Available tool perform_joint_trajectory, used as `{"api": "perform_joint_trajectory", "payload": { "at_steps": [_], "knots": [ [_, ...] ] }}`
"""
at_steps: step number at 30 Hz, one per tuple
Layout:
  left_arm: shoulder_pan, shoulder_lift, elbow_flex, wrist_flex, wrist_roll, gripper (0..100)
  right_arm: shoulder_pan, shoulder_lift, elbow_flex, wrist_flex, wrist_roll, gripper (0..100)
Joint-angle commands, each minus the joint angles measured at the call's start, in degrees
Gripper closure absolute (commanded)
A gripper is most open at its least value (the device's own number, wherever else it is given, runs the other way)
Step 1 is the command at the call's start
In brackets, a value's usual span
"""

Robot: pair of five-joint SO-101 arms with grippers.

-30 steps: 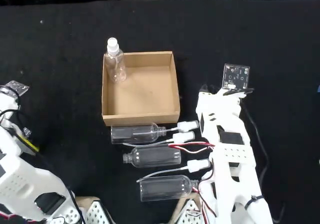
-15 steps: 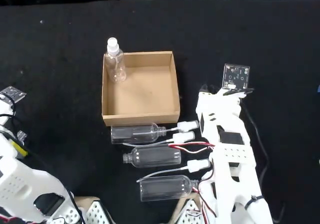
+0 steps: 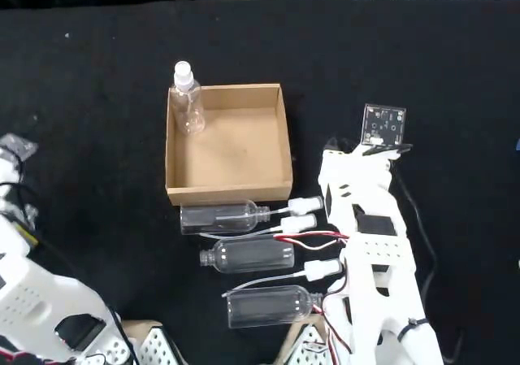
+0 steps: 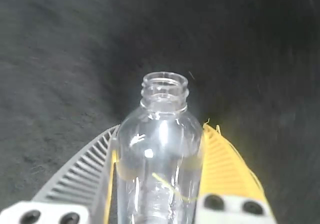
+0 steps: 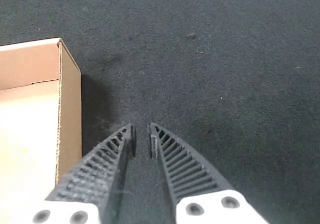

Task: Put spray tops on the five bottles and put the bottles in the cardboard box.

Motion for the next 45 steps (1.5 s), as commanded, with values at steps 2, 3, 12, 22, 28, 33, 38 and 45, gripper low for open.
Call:
{"api": "perform_joint_trajectory", "payload": {
  "at_steps": [2,3,12,22,28,33,38,45],
  "knots": [
    [7.34,-1.23,-9.45,0.18,27.96,97,1.32,-1.63,-0.57,-1.85,0.18,95.6],
    [8.4,-1.23,-10.95,0.18,30.68,97,1.32,-1.63,-0.57,-1.85,0.18,95.6],
    [15.78,-21.36,0.22,-5.1,42.73,97,1.32,-1.63,-0.66,-1.85,0.18,95.6],
    [25.27,-59.34,31.69,-22.95,59.96,97,1.32,-1.89,-0.57,-1.85,0.18,95.6],
    [30.99,-80.79,49.45,-36.13,63.91,97,1.32,-1.89,-0.57,-1.85,0.18,95.6],
    [38.81,-92.66,54.81,-36.4,67.43,97,1.23,-1.89,-0.66,-1.85,0.18,95.6],
    [43.38,-99.52,55.6,-36.48,73.67,97,1.41,-1.89,-0.66,-1.85,0.18,95.6],
    [51.74,-104.0,59.38,-38.77,75.25,97,1.32,-1.89,-0.57,-1.85,0.18,95.6]
  ]
}}
